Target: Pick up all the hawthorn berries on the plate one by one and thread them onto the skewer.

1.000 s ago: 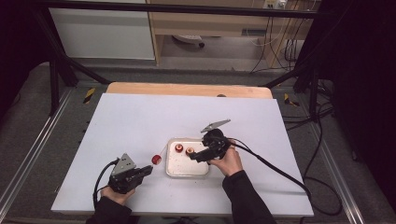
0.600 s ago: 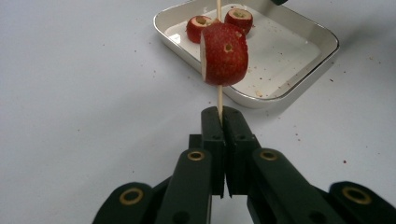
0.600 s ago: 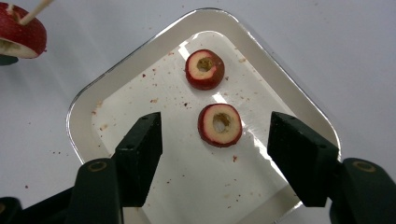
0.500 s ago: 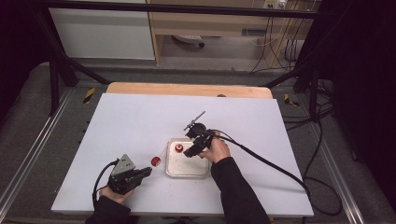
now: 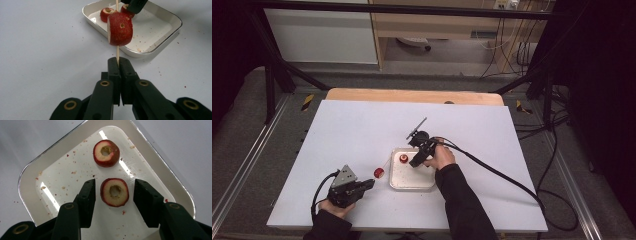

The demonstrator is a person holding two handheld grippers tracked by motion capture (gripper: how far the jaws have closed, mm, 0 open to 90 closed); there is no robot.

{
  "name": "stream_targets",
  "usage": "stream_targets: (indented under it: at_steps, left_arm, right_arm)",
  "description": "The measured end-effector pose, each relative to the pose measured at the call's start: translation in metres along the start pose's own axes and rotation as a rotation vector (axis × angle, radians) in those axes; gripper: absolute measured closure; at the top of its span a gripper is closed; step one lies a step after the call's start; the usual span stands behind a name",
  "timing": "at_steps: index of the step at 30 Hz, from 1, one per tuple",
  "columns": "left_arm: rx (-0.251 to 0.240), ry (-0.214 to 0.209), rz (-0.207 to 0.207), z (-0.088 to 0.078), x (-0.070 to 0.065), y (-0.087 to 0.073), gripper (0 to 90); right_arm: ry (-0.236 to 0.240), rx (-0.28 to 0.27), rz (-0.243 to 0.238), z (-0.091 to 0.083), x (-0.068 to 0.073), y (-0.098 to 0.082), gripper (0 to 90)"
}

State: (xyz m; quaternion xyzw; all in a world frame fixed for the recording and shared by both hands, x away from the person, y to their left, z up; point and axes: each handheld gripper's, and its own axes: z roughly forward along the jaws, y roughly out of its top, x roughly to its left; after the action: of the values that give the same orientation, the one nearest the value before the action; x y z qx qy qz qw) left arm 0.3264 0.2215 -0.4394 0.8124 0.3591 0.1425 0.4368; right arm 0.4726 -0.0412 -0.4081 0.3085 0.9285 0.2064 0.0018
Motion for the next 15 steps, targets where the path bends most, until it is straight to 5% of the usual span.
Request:
stream_targets:
  at_steps: [15]
  left_arm:
    - [0.003,-0.001,0.004,0.0006,-0.0001,0.0001,88.0]
  right_arm:
    - [0.027,0.03,0.01,0.0056,-0.0049,0.0014,61.6]
